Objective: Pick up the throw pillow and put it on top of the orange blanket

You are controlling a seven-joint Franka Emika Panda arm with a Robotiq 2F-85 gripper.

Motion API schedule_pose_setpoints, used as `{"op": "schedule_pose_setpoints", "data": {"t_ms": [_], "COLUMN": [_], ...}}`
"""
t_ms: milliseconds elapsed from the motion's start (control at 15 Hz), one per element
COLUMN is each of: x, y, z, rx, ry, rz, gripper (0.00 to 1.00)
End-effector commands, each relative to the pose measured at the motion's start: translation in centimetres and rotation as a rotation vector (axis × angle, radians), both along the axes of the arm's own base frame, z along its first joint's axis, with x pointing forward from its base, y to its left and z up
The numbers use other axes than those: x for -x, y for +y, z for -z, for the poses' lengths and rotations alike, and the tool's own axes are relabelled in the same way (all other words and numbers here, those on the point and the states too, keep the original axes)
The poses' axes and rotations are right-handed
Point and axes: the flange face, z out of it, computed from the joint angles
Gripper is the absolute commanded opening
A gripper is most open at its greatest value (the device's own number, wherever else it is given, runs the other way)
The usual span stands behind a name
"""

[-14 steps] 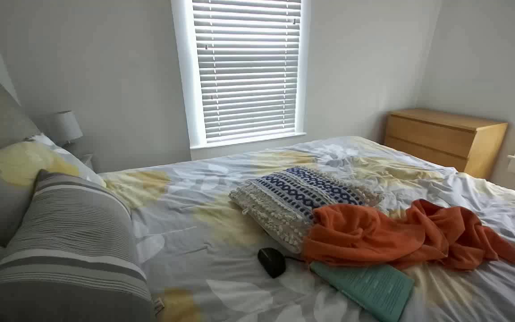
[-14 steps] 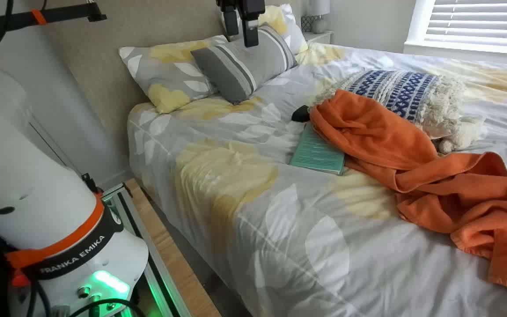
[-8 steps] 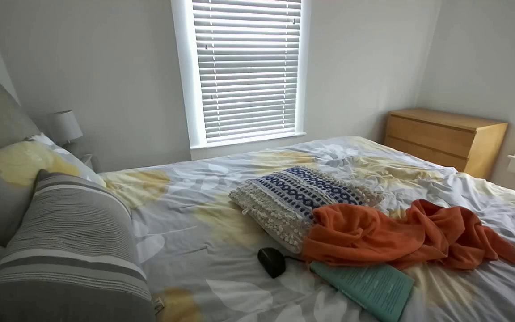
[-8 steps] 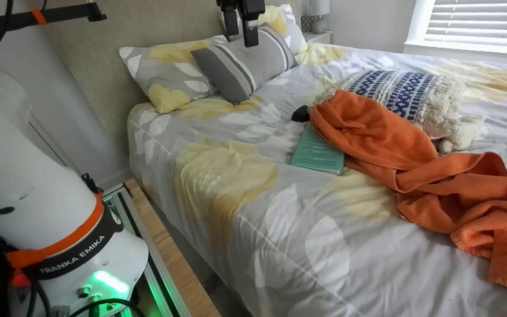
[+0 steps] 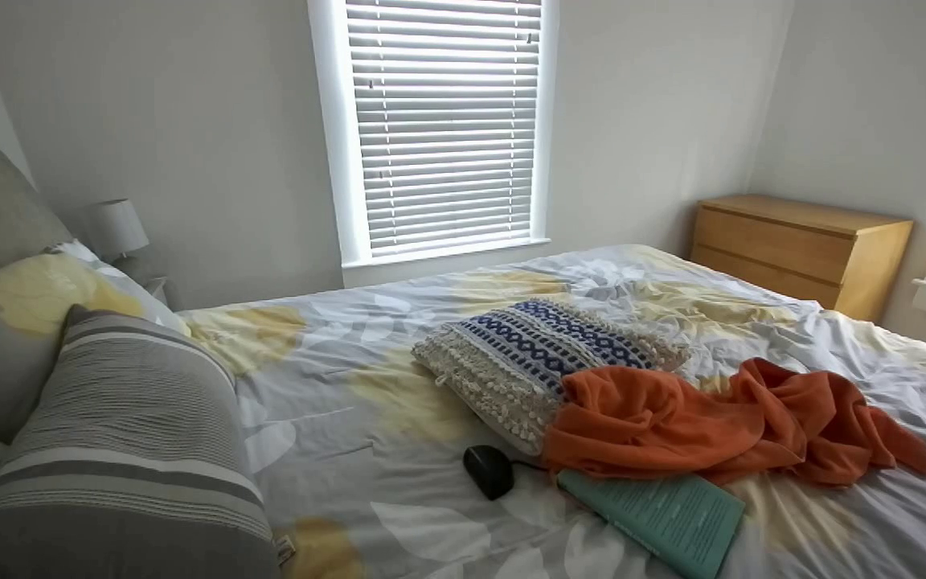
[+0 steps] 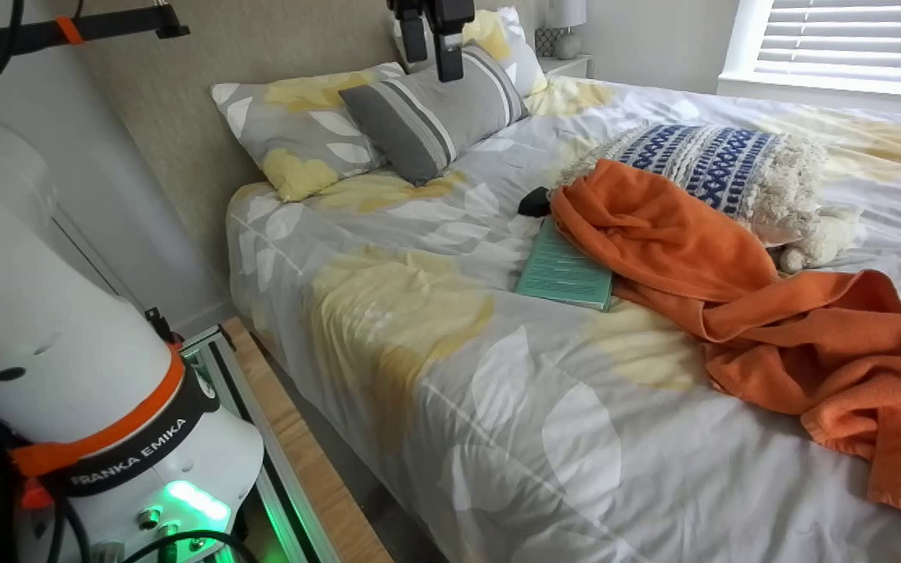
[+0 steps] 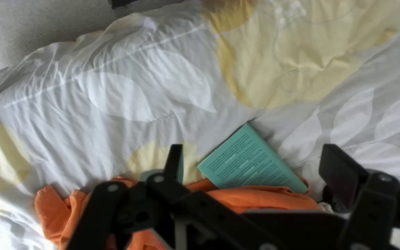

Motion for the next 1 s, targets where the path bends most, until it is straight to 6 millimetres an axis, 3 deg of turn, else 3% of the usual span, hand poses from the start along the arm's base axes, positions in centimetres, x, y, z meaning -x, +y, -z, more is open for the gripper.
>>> {"op": "schedule_pose_setpoints", "data": {"t_ms": [0,200,333,933], "x": [-3.7,-8.0,-10.7,-22.0], "y": [-0.7,-0.8,0.2,9.0], "z": [0.3,1.4,2.3,3.4], "rx": [0.075,0.132,0.151,0.062], "ry": [-0.089,-0.159,-0.157,-0.143], "rz": [0.016,-0.015,-0.097,-0.348], "gripper": [1.00,1.00,1.00,1.00]}}
